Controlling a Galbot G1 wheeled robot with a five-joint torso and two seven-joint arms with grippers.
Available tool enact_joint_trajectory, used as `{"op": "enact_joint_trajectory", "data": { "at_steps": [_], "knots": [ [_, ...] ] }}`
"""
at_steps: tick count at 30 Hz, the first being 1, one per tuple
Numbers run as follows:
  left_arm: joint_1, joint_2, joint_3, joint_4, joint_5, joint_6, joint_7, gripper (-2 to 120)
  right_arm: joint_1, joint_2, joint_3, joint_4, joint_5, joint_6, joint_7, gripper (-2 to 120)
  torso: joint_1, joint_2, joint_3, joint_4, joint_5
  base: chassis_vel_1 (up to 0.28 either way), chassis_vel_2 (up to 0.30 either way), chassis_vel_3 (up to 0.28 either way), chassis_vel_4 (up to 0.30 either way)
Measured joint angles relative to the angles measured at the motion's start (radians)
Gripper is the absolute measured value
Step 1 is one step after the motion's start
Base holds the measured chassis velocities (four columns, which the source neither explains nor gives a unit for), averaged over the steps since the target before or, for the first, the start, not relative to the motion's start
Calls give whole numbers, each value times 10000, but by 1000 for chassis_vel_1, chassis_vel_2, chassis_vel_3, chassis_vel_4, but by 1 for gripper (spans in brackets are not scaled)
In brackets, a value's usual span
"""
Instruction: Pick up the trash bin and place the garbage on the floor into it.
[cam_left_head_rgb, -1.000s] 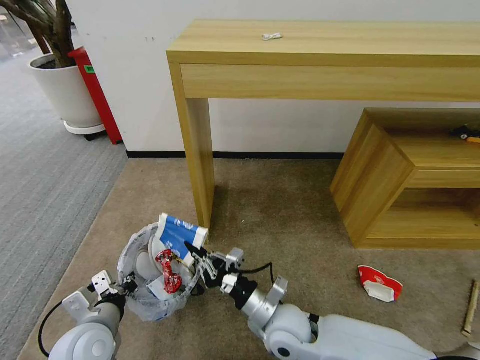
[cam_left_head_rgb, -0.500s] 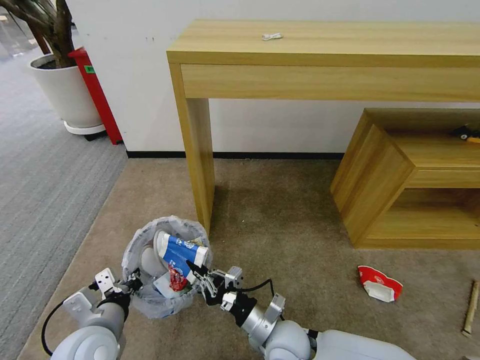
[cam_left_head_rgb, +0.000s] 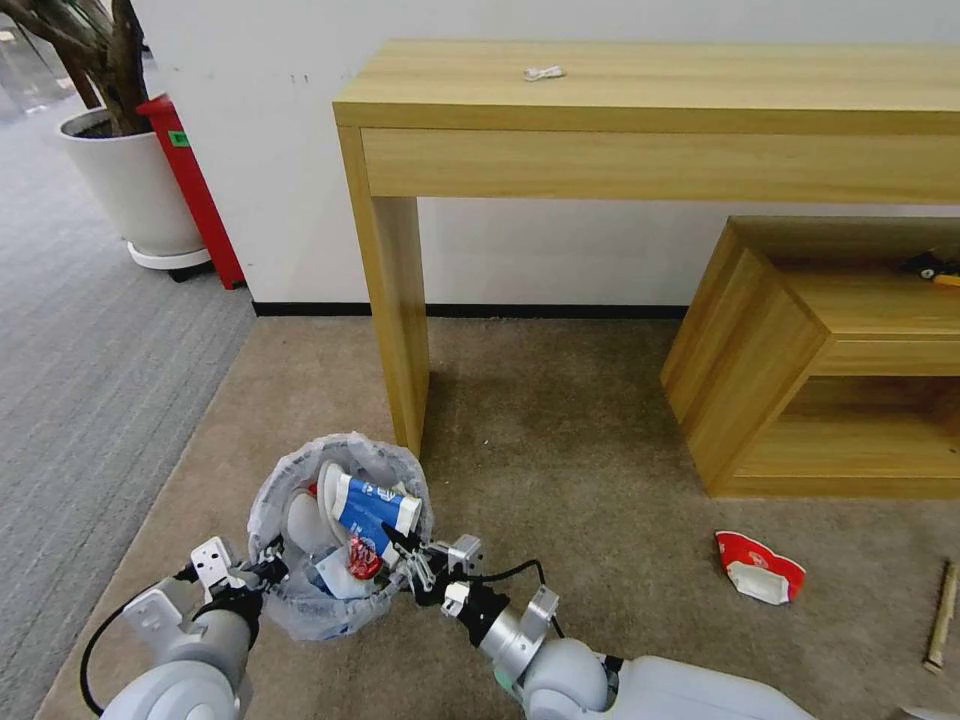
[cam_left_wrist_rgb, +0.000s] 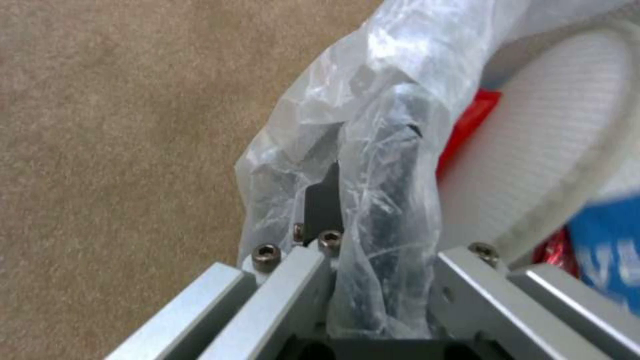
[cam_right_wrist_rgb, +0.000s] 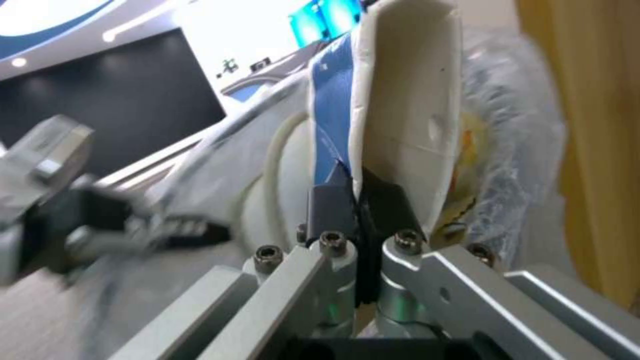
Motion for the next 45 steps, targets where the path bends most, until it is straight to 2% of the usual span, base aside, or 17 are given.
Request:
{"op": "enact_joint_trajectory", "data": {
  "at_steps": [11,13,14,15,17,19,22,27,29,30,32,34,36,40,45],
  "knots": [
    [176,-144,472,-181,334,-7,88,0,118,374,-28,-230,144,-260,164,0,0,0,0,2,3,0,0,0,0],
    [188,-160,491,-192,355,20,125,0,101,366,-26,-238,139,-388,168,10,0,0,0,1,-8,0,0,0,0],
    [188,-160,491,-192,355,20,125,0,101,366,-26,-238,139,-388,168,10,0,0,0,1,-8,0,0,0,0],
    [179,-159,495,-193,366,17,134,0,81,371,-27,-225,124,-413,163,15,0,0,-1,-3,3,0,0,0,0],
    [163,-181,503,-128,389,17,134,0,40,363,-16,-192,108,-434,169,25,0,0,0,-1,-4,0,0,0,0],
    [146,-184,502,-73,396,16,139,0,34,362,1,-170,99,-435,173,28,0,0,0,0,0,0,0,0,0],
    [85,-200,507,41,398,12,161,0,44,305,6,-111,11,-435,173,43,0,0,0,0,0,0,0,0,0],
    [47,-214,529,151,395,12,182,0,71,215,17,23,-1,-430,174,53,0,0,0,-1,1,0,0,0,0],
    [7,-214,506,290,387,12,196,0,88,177,53,127,25,-439,174,67,0,0,0,-1,-2,0,0,0,0],
    [7,-214,506,290,387,12,196,0,88,177,53,127,25,-439,174,67,0,0,0,-1,-2,0,0,0,0],
    [-38,-206,462,374,378,12,198,0,101,158,79,209,64,-471,170,75,0,0,0,0,-1,0,0,0,0],
    [-45,-204,454,383,377,11,198,0,104,156,82,222,68,-476,168,76,0,0,0,-1,-1,0,0,0,0],
    [-118,-170,378,498,357,9,176,0,122,147,105,356,116,-485,136,92,0,0,0,0,0,0,0,0,0],
    [-174,-151,329,623,329,9,157,0,151,102,114,592,214,-493,62,99,0,0,0,-1,-1,0,0,0,0],
    [-214,-186,316,724,341,3,136,0,226,55,128,812,276,-500,-51,100,-1,0,0,-1,0,0,0,0,0]
  ]
}}
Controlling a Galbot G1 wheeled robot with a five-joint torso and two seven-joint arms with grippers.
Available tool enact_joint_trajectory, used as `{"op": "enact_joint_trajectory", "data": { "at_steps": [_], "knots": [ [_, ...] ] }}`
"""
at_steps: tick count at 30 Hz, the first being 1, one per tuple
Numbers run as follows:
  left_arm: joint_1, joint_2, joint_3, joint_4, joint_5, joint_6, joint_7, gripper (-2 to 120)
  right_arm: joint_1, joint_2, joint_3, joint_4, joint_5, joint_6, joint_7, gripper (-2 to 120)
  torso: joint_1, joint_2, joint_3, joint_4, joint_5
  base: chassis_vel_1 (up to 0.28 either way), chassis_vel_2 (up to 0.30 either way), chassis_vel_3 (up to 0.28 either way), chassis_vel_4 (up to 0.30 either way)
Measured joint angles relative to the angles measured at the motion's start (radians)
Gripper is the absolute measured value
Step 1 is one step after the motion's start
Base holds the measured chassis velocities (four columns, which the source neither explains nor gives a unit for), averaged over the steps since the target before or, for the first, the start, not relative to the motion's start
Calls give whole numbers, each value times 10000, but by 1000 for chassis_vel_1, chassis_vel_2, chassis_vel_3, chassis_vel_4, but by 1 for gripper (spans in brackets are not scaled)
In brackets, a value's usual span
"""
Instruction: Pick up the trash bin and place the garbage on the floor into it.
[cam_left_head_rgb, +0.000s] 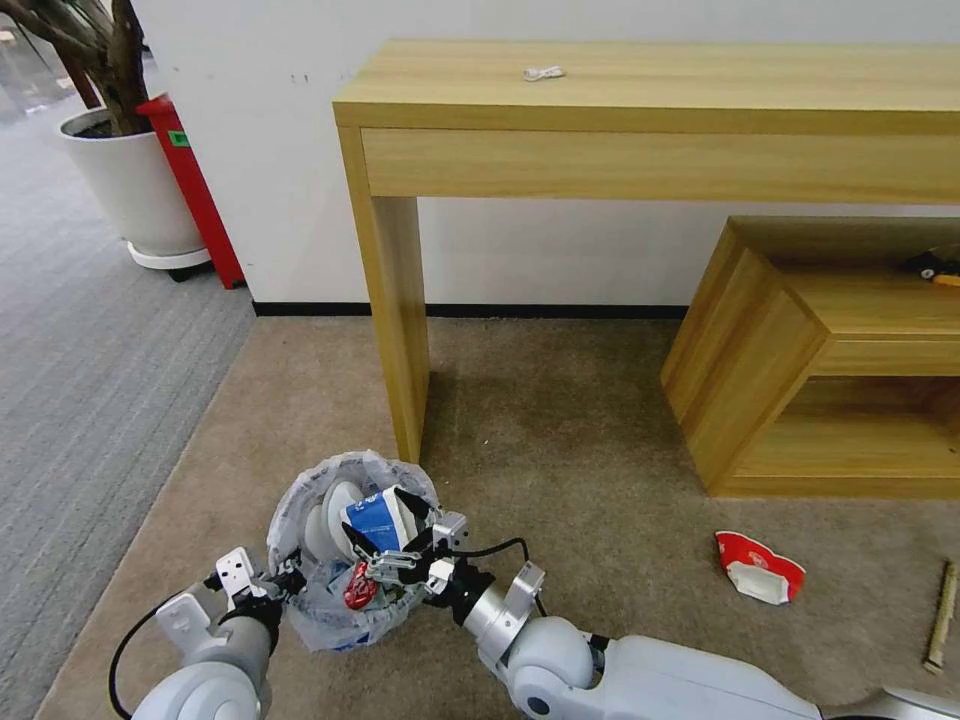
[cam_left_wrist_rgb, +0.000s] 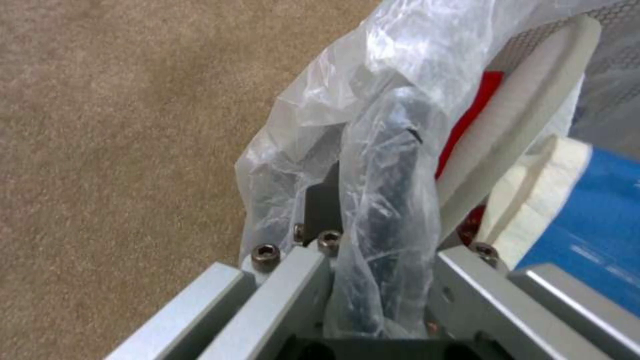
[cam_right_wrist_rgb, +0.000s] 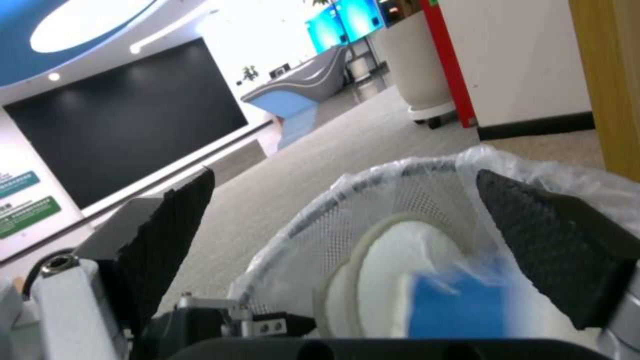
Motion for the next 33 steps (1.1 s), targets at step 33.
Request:
{"op": "enact_joint_trajectory", "data": {
  "at_steps": [33],
  "knots": [
    [-176,46,-168,196,-32,-69,25,0,-2091,-1524,5315,-845,-592,833,596,100,0,0,0,0,2,0,0,0,0]
  ]
}}
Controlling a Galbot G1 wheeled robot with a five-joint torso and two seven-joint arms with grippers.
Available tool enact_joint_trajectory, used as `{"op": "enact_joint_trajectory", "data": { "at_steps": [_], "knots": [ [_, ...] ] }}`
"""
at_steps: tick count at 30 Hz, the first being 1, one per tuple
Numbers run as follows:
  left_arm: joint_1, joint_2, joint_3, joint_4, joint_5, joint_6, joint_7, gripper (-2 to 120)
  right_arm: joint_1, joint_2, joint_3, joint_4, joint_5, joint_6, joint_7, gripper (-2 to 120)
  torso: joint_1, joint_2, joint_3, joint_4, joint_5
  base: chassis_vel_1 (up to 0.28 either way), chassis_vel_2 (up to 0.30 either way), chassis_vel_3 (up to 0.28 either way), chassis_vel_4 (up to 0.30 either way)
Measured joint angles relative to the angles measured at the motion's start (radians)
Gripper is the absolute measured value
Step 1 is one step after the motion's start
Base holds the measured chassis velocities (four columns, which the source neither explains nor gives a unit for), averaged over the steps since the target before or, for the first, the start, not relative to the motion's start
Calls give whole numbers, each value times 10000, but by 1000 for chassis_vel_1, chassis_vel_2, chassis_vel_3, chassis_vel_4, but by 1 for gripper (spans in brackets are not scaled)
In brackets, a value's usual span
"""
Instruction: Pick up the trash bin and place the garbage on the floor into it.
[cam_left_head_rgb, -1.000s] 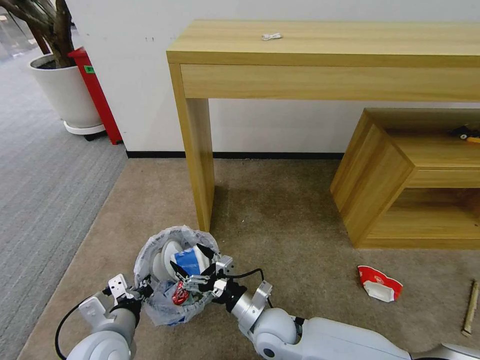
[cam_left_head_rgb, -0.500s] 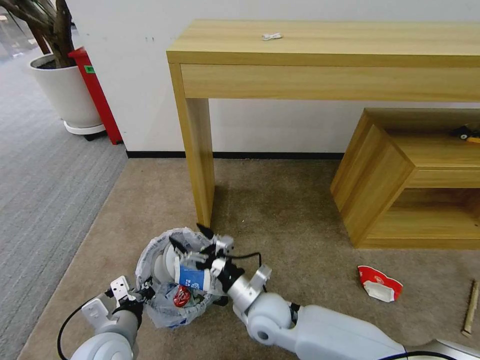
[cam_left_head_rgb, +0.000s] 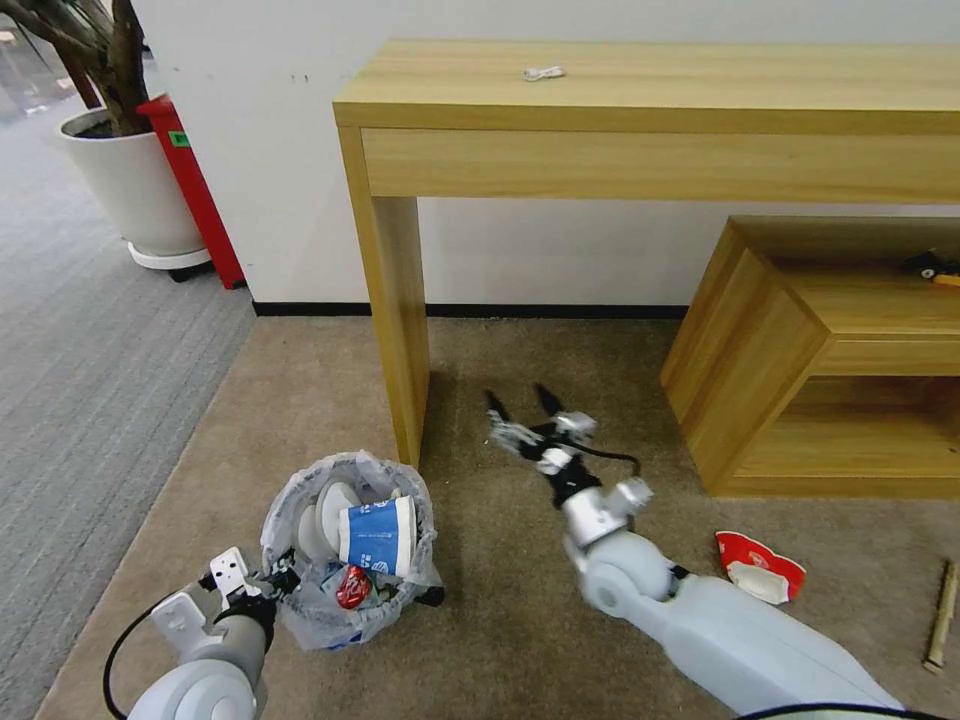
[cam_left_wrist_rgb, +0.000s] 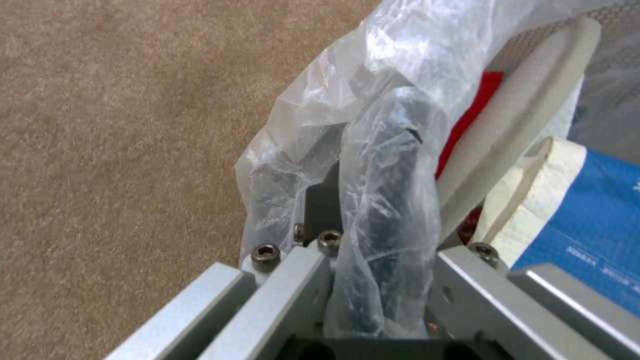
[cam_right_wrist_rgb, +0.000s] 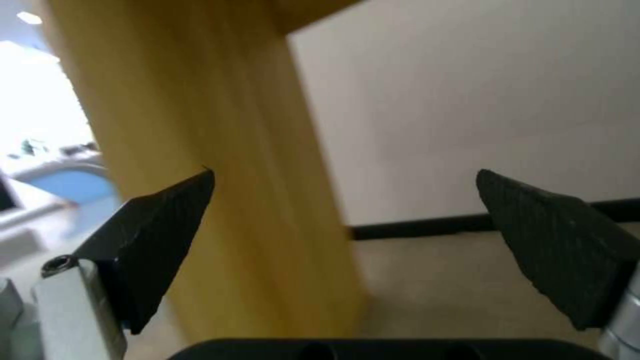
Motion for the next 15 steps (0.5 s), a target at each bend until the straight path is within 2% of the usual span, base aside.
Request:
{"op": "enact_joint_trajectory", "data": {
  "at_steps": [9,15],
  "knots": [
    [-73,174,75,122,-59,-17,10,0,-2253,-602,2242,-1379,-637,1005,-938,100,0,0,0,-1,-1,0,0,0,0],
    [-156,284,91,197,-173,-30,9,0,-3104,-452,2951,-1455,-915,1145,-1047,100,1,0,0,1,0,0,0,0,0]
  ]
}}
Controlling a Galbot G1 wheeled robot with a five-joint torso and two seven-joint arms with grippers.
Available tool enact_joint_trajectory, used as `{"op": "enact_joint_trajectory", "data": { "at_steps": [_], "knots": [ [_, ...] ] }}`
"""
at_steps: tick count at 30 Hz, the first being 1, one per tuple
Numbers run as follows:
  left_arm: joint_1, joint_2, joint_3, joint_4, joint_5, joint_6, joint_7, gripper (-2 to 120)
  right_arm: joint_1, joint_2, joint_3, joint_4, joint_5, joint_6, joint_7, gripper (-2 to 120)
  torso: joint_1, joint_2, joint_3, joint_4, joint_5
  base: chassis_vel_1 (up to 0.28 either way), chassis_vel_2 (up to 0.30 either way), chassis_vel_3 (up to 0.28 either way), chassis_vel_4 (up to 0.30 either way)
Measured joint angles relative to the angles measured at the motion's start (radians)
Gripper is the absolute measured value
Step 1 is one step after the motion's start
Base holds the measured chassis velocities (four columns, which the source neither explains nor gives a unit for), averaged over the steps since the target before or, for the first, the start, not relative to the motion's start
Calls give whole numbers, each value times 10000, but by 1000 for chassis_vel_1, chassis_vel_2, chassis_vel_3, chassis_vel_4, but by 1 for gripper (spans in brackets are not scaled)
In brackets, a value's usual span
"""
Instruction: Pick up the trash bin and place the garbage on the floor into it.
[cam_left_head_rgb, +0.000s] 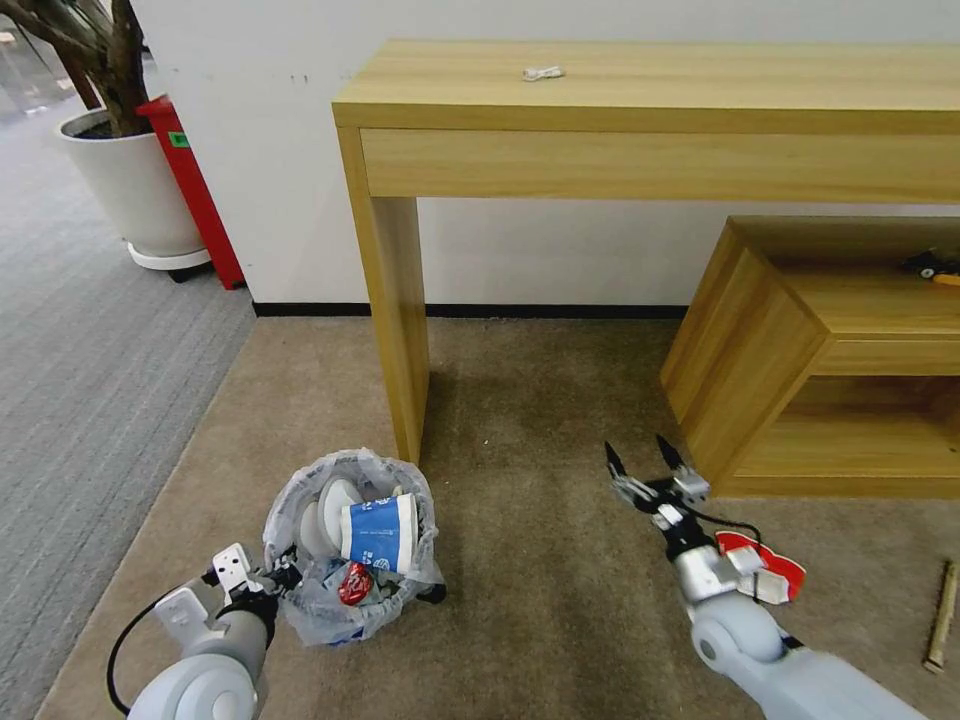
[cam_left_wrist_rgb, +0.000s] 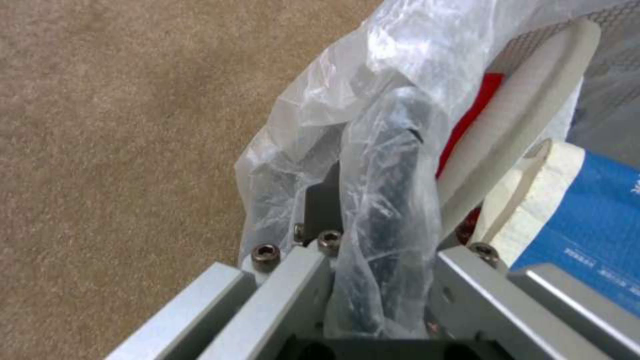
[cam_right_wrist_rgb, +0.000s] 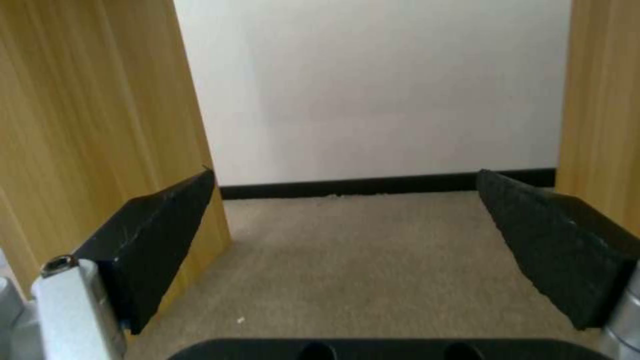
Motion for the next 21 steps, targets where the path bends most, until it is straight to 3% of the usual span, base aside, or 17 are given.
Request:
{"op": "enact_joint_trajectory", "data": {
  "at_steps": [21],
  "knots": [
    [109,378,-355,-259,-436,-4,-63,0,-1738,277,1296,386,-447,398,-458,92,-1,0,0,0,-3,-13,-19,16,15]
  ]
}}
